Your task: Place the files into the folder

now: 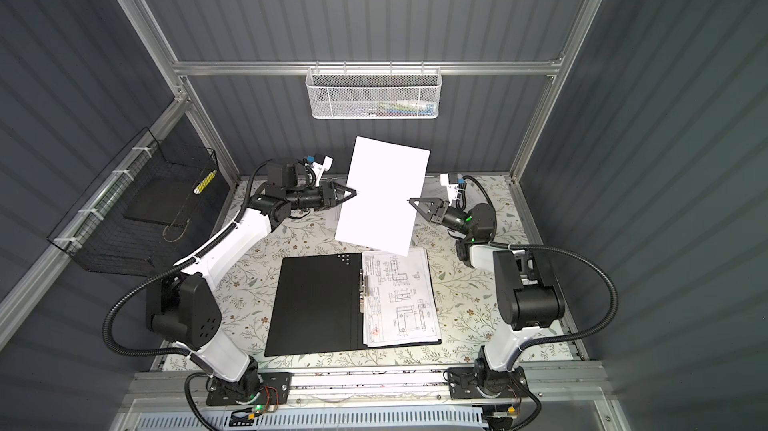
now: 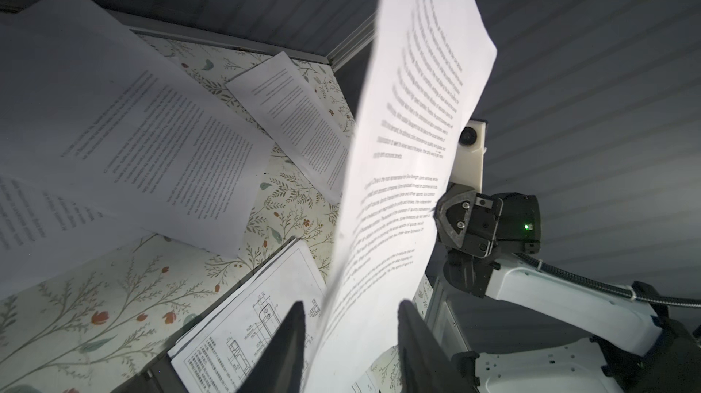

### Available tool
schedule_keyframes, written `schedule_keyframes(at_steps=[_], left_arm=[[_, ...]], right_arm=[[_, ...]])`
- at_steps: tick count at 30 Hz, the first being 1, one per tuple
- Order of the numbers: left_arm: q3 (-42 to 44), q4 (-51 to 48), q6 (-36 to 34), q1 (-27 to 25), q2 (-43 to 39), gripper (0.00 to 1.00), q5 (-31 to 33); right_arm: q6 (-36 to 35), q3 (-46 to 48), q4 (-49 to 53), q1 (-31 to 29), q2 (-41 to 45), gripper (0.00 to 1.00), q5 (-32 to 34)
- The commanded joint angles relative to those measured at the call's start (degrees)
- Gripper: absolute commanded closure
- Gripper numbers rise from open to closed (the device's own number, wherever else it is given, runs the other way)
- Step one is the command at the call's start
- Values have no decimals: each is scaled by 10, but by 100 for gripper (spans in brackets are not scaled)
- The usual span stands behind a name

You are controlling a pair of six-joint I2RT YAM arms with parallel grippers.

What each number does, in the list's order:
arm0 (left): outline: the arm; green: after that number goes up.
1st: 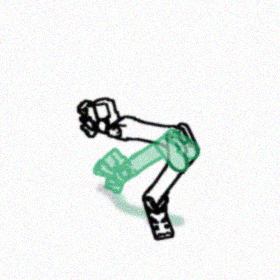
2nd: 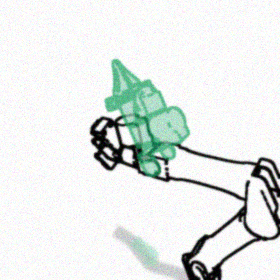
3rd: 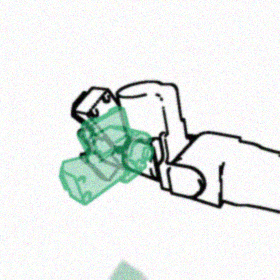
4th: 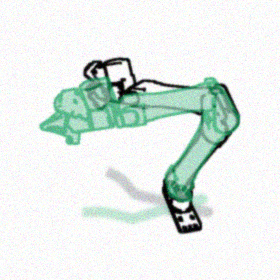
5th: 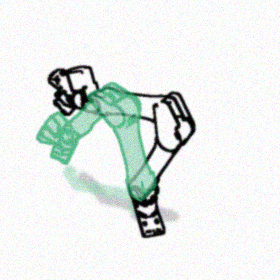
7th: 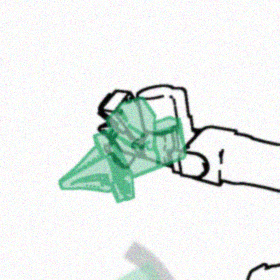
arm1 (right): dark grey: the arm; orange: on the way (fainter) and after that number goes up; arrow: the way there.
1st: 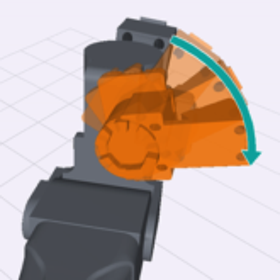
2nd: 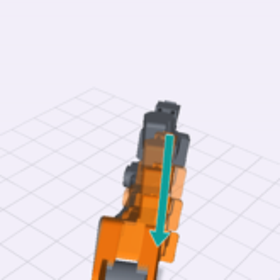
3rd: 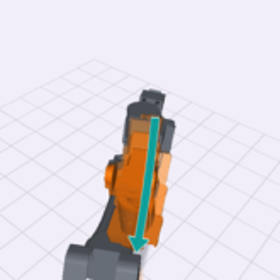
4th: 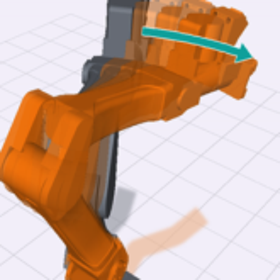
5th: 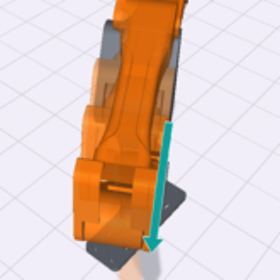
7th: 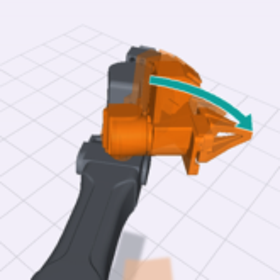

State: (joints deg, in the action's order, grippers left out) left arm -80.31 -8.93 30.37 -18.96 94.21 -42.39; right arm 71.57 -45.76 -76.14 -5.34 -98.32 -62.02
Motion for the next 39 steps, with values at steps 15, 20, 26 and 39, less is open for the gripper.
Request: schedule_keyframes(at_steps=[15, 20, 26, 39], left_arm=[[108, -77, -88, 23, -142, 43, 86], [126, -77, -90, 23, -158, 42, 76], [142, -75, -88, 23, -170, 42, 68], [178, -70, -95, 23, -201, 40, 54]], right_arm=[[-418, 4, 897, 24, 233, 100, 17], [-471, 15, 1026, 31, 239, 100, 88], [-513, 30, 1091, 31, 181, 100, 215], [-620, -31, 1120, -20, 160, 100, 309]])
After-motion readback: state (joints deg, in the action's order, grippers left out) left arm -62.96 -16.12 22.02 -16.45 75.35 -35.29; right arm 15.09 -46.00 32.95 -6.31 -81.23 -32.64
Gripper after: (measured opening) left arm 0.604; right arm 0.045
